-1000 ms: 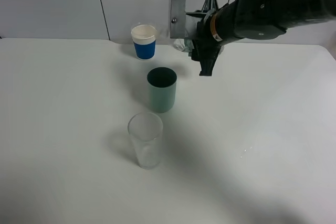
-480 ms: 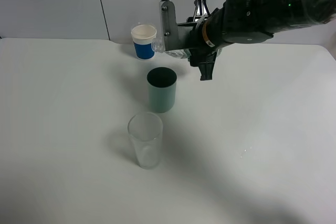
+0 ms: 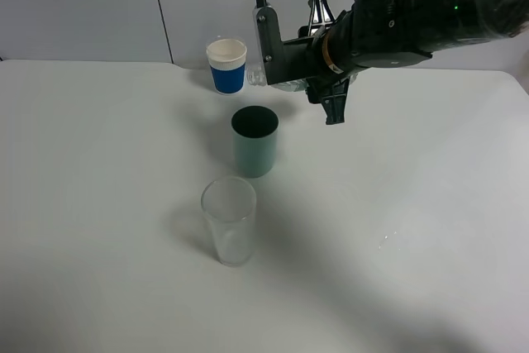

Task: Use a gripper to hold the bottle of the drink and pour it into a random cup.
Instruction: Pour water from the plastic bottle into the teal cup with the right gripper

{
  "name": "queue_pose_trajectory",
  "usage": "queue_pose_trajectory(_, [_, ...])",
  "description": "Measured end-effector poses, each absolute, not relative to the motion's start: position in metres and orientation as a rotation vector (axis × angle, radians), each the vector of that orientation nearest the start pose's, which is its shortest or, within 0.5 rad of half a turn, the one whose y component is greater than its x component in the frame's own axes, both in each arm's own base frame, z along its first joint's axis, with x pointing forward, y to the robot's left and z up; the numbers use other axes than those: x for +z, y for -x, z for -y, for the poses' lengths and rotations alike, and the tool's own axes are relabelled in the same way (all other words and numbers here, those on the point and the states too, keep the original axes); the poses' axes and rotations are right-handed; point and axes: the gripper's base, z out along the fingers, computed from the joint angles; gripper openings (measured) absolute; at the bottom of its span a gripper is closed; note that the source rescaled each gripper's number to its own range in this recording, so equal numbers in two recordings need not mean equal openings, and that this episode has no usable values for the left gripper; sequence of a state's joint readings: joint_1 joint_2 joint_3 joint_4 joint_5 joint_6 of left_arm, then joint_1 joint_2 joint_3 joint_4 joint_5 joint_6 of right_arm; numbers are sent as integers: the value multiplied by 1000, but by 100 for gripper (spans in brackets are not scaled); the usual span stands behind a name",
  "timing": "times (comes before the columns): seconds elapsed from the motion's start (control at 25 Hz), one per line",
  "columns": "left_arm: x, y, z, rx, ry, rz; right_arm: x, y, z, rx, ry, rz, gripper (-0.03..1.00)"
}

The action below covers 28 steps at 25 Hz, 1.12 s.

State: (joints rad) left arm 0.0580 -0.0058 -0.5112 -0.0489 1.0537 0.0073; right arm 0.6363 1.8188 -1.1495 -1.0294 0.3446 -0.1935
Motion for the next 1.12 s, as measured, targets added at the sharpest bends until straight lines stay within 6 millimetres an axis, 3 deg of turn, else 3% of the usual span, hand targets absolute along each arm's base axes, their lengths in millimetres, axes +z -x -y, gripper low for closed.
queue_pose_trajectory(0.72, [281, 7, 4, -17, 49, -2019, 210, -327, -219, -722, 1921, -1389, 0])
queue_pose_trajectory(1.12, [281, 7, 4, -15, 49, -2019, 210, -327, -217, -749, 1943, -1380, 0])
